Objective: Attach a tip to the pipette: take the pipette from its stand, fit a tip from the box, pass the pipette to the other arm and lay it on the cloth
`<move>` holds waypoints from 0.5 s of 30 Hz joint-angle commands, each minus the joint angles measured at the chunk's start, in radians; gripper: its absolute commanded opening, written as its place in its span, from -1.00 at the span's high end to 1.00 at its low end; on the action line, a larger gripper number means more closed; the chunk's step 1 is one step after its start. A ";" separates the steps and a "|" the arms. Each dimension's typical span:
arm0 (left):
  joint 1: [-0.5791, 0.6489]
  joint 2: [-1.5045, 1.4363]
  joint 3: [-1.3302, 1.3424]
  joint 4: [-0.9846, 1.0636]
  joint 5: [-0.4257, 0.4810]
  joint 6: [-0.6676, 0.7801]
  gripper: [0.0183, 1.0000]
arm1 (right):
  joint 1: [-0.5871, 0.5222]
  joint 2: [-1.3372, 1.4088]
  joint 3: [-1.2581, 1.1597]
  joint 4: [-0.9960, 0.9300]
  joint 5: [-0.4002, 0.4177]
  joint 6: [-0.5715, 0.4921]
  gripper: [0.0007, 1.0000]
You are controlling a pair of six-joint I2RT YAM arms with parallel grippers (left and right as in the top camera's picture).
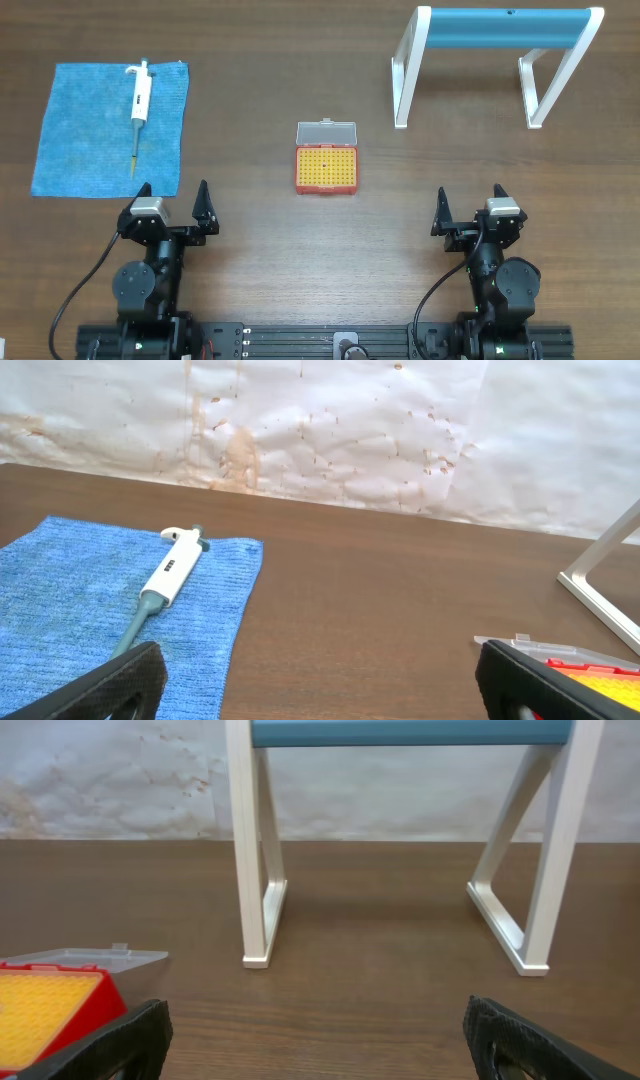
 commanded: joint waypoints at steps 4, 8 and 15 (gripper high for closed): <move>-0.004 -0.008 -0.001 -0.006 0.019 0.013 -1.00 | -0.005 -0.013 -0.006 0.000 0.027 -0.024 -0.92; -0.004 -0.008 -0.001 -0.006 0.019 0.013 -1.00 | -0.005 -0.013 -0.006 0.000 0.027 -0.024 -0.92; -0.004 -0.008 -0.001 -0.006 0.019 0.013 -1.00 | -0.005 -0.013 -0.006 0.000 0.027 -0.024 -0.92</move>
